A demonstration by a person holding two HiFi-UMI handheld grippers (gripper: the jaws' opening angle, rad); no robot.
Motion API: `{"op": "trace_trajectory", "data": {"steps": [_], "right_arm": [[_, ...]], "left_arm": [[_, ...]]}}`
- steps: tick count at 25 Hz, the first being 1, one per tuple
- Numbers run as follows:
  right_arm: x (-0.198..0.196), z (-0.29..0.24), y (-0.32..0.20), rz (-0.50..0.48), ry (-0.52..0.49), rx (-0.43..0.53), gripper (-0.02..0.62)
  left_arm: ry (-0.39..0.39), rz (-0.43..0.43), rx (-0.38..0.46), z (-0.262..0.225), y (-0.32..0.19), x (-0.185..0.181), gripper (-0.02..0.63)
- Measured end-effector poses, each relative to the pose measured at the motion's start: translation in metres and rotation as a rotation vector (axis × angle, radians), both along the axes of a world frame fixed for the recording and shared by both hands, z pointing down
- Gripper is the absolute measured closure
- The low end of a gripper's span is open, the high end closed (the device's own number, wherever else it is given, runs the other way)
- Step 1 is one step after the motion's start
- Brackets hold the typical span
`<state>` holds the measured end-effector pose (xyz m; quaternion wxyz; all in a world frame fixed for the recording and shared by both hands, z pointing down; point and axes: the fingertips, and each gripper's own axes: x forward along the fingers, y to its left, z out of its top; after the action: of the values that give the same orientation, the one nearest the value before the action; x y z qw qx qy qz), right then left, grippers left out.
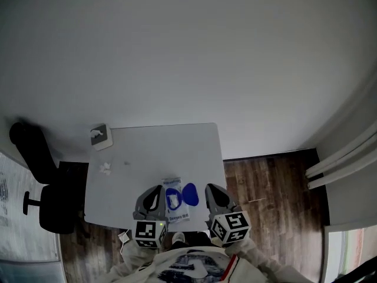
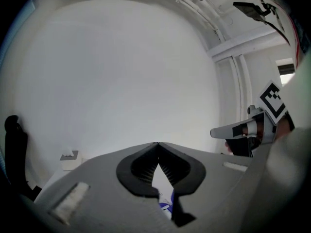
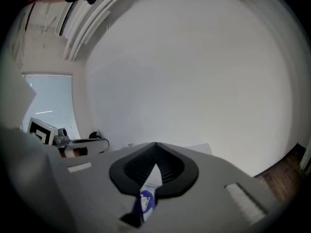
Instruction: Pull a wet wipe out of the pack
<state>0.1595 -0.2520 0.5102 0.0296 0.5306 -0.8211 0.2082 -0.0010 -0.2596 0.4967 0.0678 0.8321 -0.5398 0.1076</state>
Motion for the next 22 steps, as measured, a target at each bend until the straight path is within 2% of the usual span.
{"op": "trace_trajectory", "data": {"steps": [12,22], "right_arm": [[0.016,0.009,-0.015,-0.088,-0.02,-0.001,0.589],[0.002,0.019,-0.03,-0.118,0.01,-0.033,0.589]], "left_arm": [[-0.039,-0.089,-0.006,0.0,-0.003,0.015,0.601],[-0.044,-0.111,-0.012,0.003,-0.014,0.001,0.601]]}}
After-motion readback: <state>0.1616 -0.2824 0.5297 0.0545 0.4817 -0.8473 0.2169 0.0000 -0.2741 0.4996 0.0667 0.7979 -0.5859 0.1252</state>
